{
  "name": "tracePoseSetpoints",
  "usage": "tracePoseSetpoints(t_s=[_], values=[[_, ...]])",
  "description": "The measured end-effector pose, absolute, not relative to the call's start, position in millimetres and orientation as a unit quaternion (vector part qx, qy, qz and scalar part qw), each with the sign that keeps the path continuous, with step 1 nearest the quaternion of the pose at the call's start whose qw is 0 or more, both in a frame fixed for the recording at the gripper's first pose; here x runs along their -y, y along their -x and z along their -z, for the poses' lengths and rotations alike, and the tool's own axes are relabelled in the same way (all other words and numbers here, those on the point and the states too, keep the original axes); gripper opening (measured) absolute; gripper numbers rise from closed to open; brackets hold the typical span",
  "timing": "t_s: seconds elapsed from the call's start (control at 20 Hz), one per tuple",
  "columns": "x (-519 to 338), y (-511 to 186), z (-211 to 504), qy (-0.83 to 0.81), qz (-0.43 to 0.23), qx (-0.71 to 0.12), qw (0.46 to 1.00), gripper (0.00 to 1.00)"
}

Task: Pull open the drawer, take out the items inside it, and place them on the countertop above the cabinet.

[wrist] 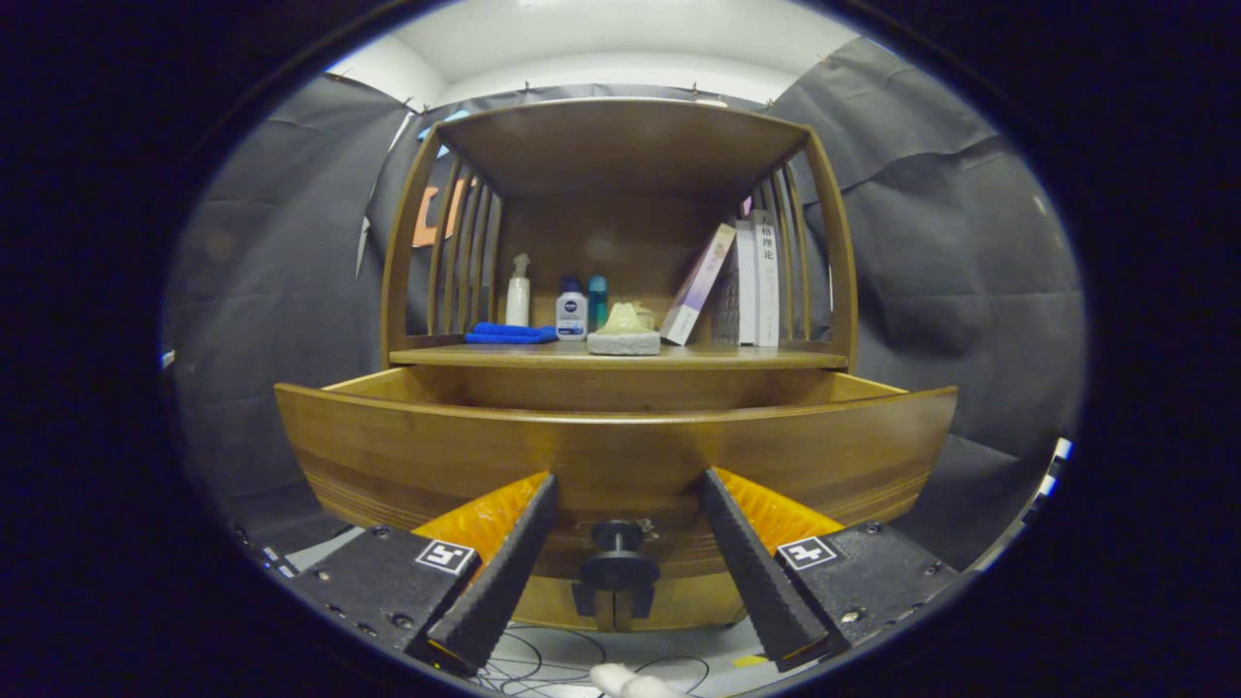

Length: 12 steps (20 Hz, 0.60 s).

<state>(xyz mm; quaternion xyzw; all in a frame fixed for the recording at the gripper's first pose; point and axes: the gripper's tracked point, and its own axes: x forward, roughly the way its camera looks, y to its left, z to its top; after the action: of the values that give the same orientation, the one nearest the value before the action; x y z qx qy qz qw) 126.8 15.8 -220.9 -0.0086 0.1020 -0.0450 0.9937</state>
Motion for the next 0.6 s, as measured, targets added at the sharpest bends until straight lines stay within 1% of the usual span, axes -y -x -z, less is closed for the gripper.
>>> tracePoseSetpoints(t_s=[0.15,0.2,0.6], values=[[-19.0,-148.8,218.4,0.002,0.054,-0.108,0.993,0.98],[-20.2,-156.0,222.3,0.002,0.057,-0.117,0.991,0.99],[-20.8,-196.2,224.4,-0.004,0.061,-0.115,0.991,0.99]])
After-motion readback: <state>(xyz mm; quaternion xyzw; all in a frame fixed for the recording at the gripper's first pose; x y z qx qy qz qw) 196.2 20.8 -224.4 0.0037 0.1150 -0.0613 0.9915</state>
